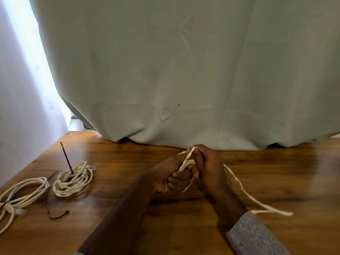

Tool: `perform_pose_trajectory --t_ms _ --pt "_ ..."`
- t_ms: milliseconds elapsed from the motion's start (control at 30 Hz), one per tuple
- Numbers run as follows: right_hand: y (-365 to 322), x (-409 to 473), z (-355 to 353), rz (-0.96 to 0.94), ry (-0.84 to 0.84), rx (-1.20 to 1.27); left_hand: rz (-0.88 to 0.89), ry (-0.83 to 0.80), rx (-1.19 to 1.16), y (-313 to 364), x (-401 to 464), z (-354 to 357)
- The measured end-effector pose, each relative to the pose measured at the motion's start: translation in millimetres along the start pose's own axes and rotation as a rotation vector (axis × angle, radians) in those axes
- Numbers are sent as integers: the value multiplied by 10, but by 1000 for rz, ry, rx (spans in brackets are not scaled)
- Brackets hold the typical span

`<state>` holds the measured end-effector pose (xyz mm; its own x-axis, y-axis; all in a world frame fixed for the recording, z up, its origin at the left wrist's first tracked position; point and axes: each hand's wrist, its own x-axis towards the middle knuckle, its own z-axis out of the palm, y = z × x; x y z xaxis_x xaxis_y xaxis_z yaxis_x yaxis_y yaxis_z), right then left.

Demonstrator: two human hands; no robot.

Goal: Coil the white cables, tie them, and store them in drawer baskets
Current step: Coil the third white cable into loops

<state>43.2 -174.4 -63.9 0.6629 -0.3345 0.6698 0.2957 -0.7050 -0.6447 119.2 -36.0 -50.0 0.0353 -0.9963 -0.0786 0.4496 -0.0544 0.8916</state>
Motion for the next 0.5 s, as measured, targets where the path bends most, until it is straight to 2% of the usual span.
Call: perform_pose_trajectory --t_ms 267,500 --pt "15 3 0 -46 -99 -118 186 -97 -166 151 -140 2" --pt "102 -17 85 8 -190 147 252 -211 -229 185 -161 102"
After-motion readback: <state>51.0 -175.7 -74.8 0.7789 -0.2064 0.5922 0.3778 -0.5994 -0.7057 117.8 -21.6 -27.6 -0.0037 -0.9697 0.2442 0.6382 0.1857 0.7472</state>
